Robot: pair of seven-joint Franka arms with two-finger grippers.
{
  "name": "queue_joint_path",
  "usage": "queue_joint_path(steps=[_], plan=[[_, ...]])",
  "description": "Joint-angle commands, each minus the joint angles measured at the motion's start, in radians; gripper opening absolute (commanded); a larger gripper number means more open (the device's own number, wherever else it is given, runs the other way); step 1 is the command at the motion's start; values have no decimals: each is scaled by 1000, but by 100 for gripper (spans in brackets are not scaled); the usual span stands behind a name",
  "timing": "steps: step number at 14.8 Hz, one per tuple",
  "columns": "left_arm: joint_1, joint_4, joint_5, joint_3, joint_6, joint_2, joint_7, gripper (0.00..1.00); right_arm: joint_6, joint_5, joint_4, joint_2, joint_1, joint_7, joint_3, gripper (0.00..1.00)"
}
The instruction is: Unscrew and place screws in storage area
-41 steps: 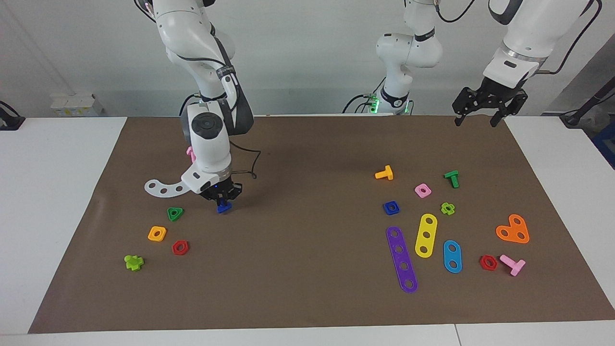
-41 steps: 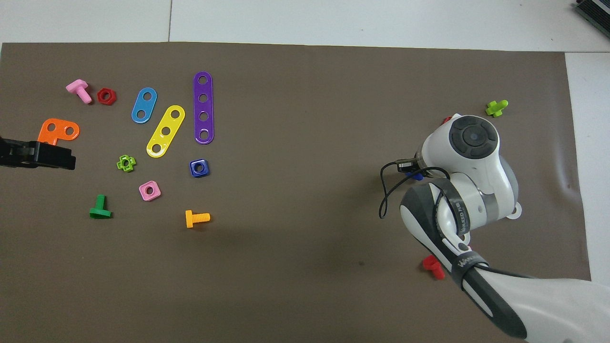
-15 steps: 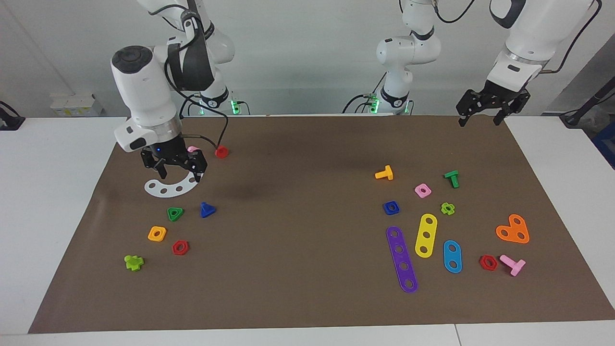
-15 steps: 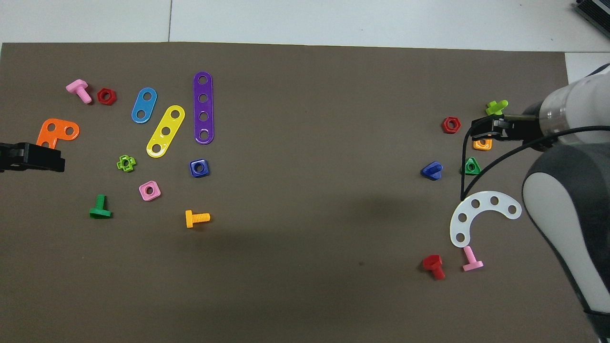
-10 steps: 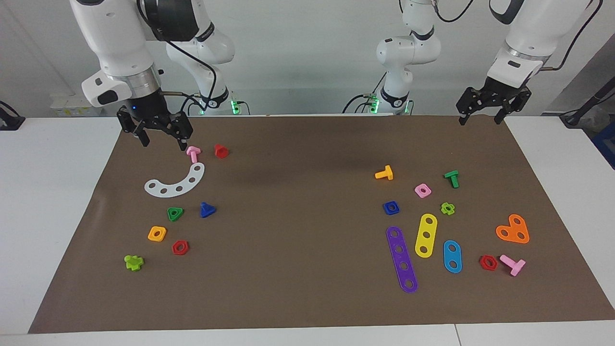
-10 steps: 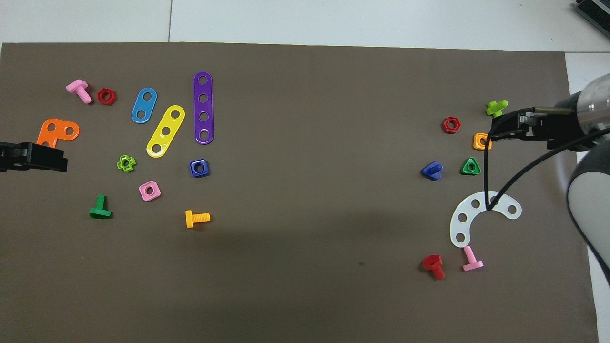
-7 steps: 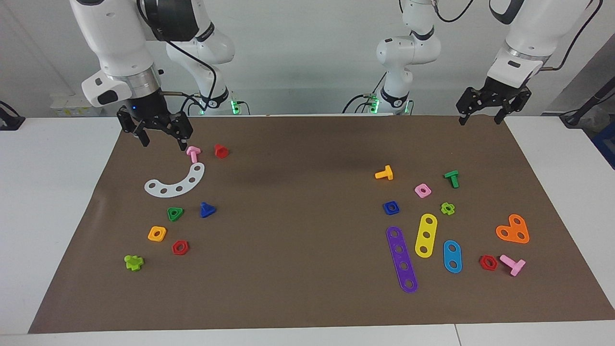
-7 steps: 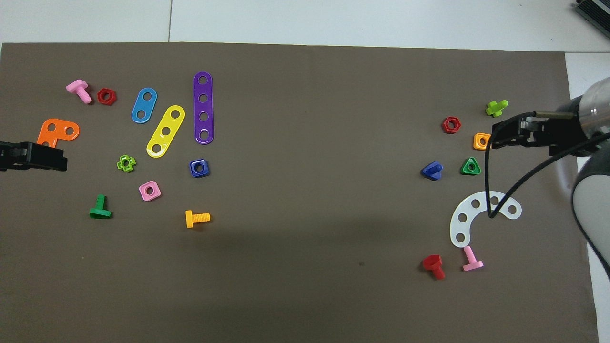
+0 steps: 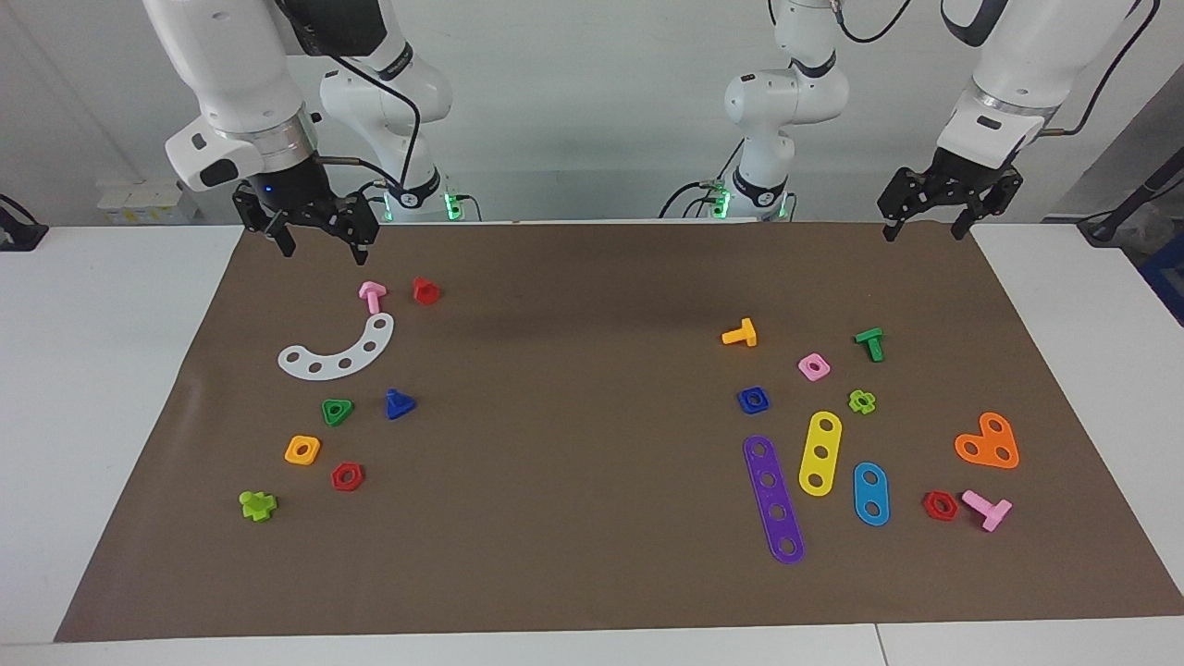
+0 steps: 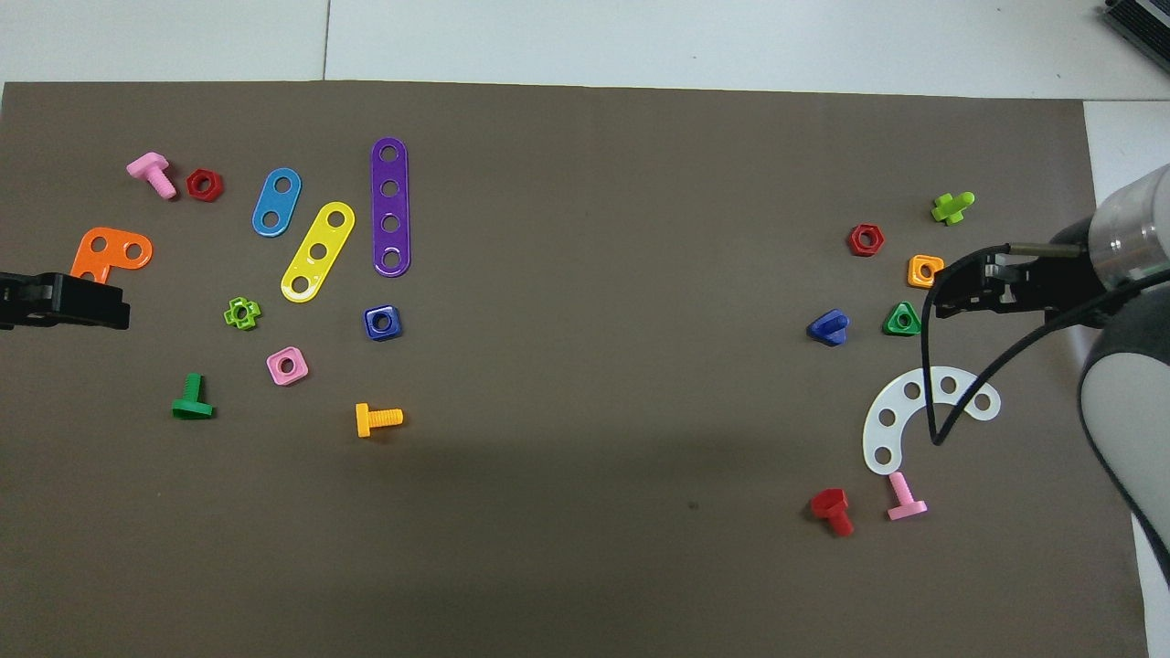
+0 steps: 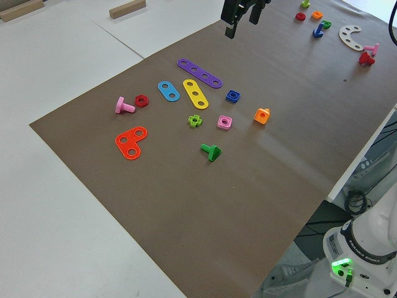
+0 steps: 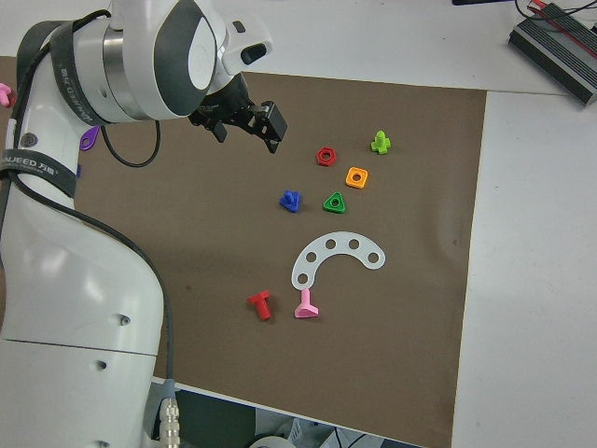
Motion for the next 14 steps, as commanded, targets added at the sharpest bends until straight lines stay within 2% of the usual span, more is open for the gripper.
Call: queue_joint_path(steps=[1, 4, 6, 10, 14], plan=[[18, -5, -5, -8, -6, -5, -6, 100, 14, 26, -46, -36, -14, -47, 1, 100], [14, -15, -5, -9, -5, -8, -6, 100, 17, 26, -50, -37, -17, -49, 1, 100], [18, -58, -5, -11, 10, -26, 0, 100, 19, 26, -55, -39, -15, -49, 1, 100], [18, -224, -7, -11, 188, -97, -10, 100, 51, 30, -62, -40, -14, -52, 1, 100], [4, -296, -11, -12, 259, -86, 10, 100, 54, 30, -75, -47, -14, -52, 1, 100]])
